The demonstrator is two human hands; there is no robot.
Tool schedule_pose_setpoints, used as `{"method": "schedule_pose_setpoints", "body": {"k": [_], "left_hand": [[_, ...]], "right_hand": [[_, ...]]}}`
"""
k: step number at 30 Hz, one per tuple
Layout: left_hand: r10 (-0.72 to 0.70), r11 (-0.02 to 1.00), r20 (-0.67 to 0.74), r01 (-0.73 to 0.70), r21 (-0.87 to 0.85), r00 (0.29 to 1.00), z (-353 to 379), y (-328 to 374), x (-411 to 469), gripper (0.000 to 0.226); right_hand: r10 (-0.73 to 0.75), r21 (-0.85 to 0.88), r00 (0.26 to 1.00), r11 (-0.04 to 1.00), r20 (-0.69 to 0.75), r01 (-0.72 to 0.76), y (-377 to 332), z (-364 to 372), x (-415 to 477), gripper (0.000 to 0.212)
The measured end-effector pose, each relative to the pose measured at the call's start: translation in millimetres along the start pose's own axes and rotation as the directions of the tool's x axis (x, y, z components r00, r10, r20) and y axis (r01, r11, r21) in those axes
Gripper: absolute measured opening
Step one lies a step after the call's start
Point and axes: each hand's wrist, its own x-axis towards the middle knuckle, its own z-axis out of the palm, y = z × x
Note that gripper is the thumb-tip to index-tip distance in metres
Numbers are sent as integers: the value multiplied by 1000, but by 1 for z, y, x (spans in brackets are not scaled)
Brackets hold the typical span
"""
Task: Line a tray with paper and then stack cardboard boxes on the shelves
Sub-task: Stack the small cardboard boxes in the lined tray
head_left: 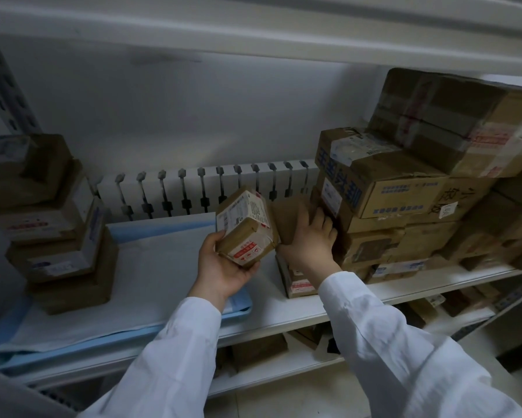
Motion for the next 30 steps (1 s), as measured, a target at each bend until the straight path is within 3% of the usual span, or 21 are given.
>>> {"method": "schedule_pose_setpoints", "body": {"k": [4,8,10,13,15,17,19,23,30], "left_hand": [[69,994,40,-65,-90,997,-4,6,-5,36],[130,980,101,-112,-166,986,-8,15,-11,52],[157,972,99,-136,-190,983,-12,21,-14,54],[189,960,87,-165,-225,978,-20,31,-19,47],[210,955,89,-184,-234,974,-25,38,-22,47],[230,950,99,-201,-240,968,-29,44,-27,47],[251,945,109,-219,-244,962,-33,52,-32,47],[272,948,98,-248,-201,957,-43,70,-43,49],[285,945,-19,-284,-159,958,-66,98,-63,49]], "right_hand": [[-1,210,997,977,-76,17,-6,1,2,101],[75,480,997,876,-18,-58,-15,10,5,93],[137,685,986,711,91,-162,-22,11,4,89],[130,887,946,329,297,-323,-33,8,5,57],[63,915,918,82,390,-395,-39,7,5,38],[16,871,880,-156,474,-466,-45,10,4,33],[-2,795,826,-269,564,-544,-52,16,2,39],[-19,726,749,-229,663,-648,-73,31,-3,52],[-97,693,692,-31,715,-720,-117,52,-14,60]]}}
